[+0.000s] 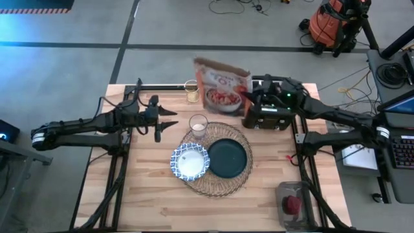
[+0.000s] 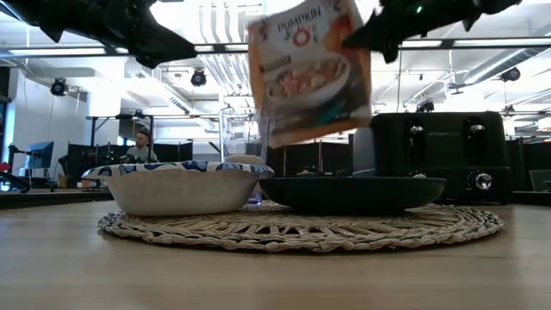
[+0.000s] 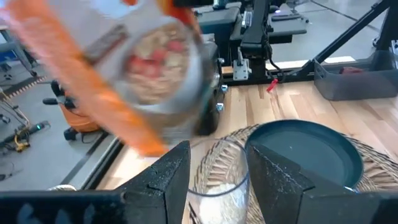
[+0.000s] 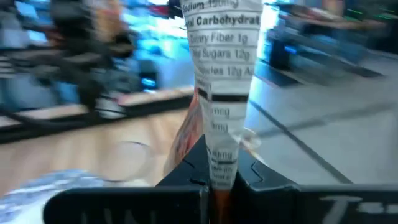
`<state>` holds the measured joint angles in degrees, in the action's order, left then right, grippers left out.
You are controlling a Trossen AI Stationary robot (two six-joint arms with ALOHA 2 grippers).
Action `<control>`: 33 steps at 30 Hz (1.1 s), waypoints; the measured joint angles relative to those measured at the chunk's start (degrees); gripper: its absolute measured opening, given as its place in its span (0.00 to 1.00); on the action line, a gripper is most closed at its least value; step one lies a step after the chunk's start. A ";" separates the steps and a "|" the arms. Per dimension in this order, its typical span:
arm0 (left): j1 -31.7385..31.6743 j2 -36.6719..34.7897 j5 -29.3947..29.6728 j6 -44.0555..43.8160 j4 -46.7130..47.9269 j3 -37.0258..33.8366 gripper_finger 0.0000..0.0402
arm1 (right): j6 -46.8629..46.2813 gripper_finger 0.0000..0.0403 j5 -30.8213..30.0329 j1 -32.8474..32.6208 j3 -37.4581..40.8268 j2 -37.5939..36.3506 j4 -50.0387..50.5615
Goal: Arrange a breakfast setting
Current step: Pour the cereal from the orange cereal box into the white bowl
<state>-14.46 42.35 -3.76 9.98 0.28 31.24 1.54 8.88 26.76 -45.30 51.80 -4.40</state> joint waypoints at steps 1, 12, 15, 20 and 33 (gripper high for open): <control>-0.01 0.00 0.01 0.07 -0.35 0.00 0.36 | -0.02 0.02 2.16 -0.04 -0.02 -0.67 -0.04; 0.00 0.00 0.23 3.57 -2.49 0.00 0.54 | 2.54 0.02 5.19 -1.27 -0.04 -1.59 -0.27; -0.02 0.00 0.23 5.68 -4.14 0.00 0.58 | 4.04 0.02 5.08 -1.27 -0.06 -1.93 -0.74; -0.01 0.00 0.85 7.09 -5.37 0.02 0.61 | 5.19 0.02 5.10 -1.27 -2.71 -2.94 -0.15; -0.09 3.82 1.76 9.56 -14.86 0.02 0.62 | 9.97 0.02 15.89 -4.01 -10.31 0.69 -0.04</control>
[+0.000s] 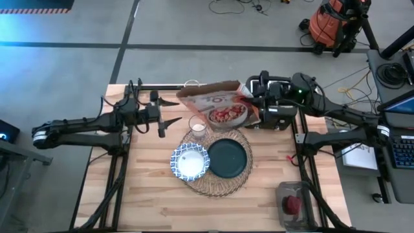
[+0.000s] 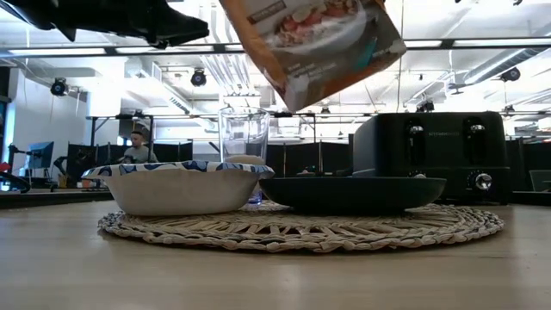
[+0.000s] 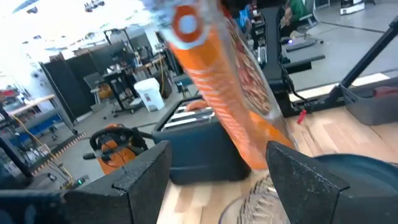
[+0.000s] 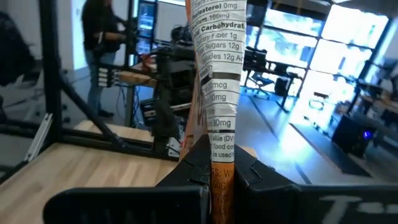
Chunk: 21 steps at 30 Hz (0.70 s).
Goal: Arrange a breakfast setting
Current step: Pour the cereal from the orange cereal box into the white bowl
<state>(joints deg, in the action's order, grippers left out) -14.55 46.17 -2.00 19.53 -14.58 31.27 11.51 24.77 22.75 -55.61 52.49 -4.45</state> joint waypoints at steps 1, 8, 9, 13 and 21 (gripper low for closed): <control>0.00 0.33 -0.01 0.17 -0.79 0.00 0.62 | 0.76 0.02 0.10 -0.61 -0.41 0.41 -0.02; 0.01 3.59 -3.54 0.08 -7.39 0.00 0.62 | 6.53 0.02 -0.15 -3.21 -3.25 3.55 0.04; 0.02 4.11 -3.82 -0.25 -8.36 0.00 0.62 | 7.18 0.02 -0.14 -3.43 -3.67 4.08 0.13; 0.00 5.88 -5.60 -1.02 -11.66 0.00 0.62 | 9.29 0.02 2.20 -4.03 -5.71 6.05 1.32; -0.15 8.88 -10.67 -2.63 -17.52 0.00 0.62 | 12.13 0.02 3.99 -4.41 -9.88 9.28 1.93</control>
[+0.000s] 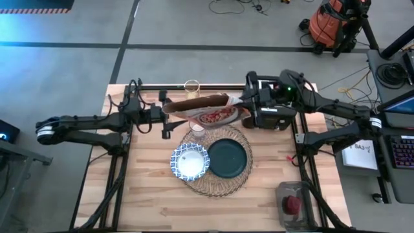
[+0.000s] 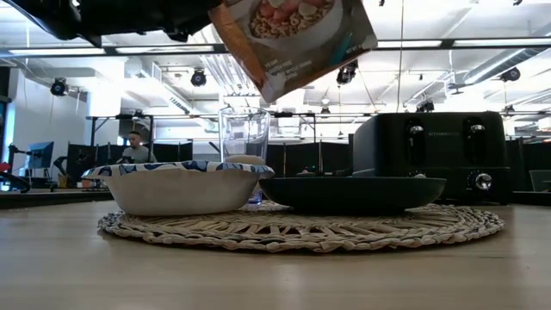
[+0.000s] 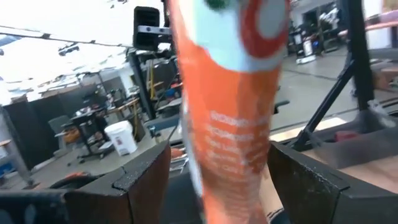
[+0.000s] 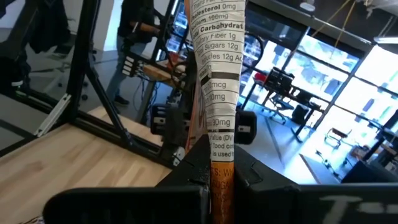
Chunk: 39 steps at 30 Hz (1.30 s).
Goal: Arrange a breakfast setting
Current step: Pour the cereal from the orange cereal box into the white bowl
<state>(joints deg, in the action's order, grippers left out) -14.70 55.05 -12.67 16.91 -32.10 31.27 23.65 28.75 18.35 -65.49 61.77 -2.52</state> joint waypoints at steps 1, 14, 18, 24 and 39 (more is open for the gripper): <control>-0.06 0.24 -0.52 -0.30 -0.48 0.00 0.62 | 0.40 0.02 -0.02 -0.10 -0.59 0.30 0.17; -0.50 4.29 -6.23 -1.39 -7.97 0.00 0.62 | 4.42 0.02 0.21 -2.41 -4.30 5.79 0.50; -0.50 4.66 -6.53 -1.20 -8.81 0.00 0.59 | 5.59 0.02 0.17 -3.26 -4.68 6.28 0.15; -0.50 4.61 -7.02 -0.40 -8.81 0.00 0.44 | 5.50 0.02 0.20 -3.86 -4.72 6.32 0.17; -1.01 3.70 -8.96 -1.61 -8.81 0.00 0.00 | -1.28 0.02 0.23 -4.74 -4.72 6.41 0.57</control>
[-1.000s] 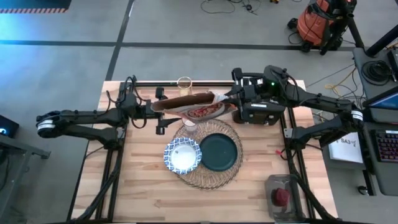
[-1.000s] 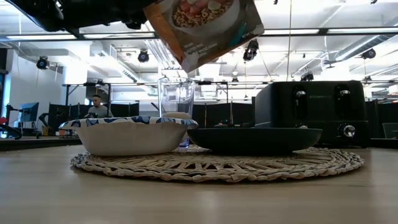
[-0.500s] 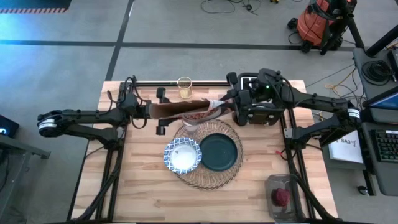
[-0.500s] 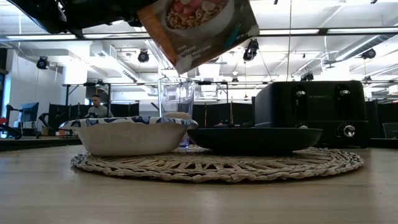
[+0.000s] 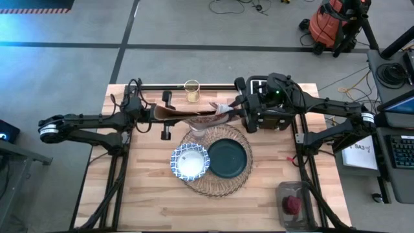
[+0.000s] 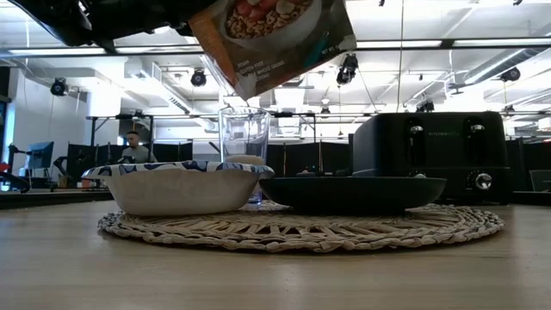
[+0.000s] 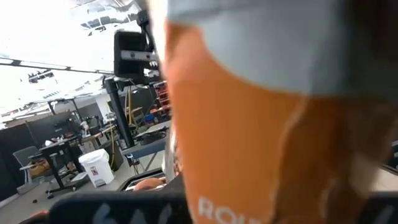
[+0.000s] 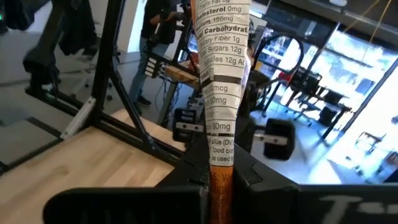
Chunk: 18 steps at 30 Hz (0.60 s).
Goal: Arrange a breakfast setting
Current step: Pour the cereal from the orange cereal box into the white bowl
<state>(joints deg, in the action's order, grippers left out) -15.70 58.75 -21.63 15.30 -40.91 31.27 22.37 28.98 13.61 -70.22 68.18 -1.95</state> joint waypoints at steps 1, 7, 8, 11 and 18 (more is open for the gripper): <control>0.02 -0.42 -0.03 -0.28 0.00 0.00 0.00 | -1.22 0.02 -0.01 0.00 0.00 0.00 0.03; 0.04 -2.34 -0.46 -5.48 3.27 2.91 0.00 | -3.52 0.09 -0.06 0.00 0.01 -0.35 2.01; 0.04 -2.54 -0.46 -5.51 5.05 3.67 0.00 | -3.74 0.11 -0.10 0.00 0.05 -0.44 2.25; 0.05 -2.61 -0.44 -5.78 10.00 6.05 0.00 | -3.89 0.20 -0.29 0.00 -0.09 -0.86 2.80; 0.11 -2.59 -0.41 -6.17 21.40 12.69 0.00 | -4.50 0.39 -6.82 0.02 -2.58 -4.01 9.90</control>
<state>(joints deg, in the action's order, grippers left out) -15.59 56.16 -22.03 9.12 -19.51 43.95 17.87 22.17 13.63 -72.80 64.17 7.95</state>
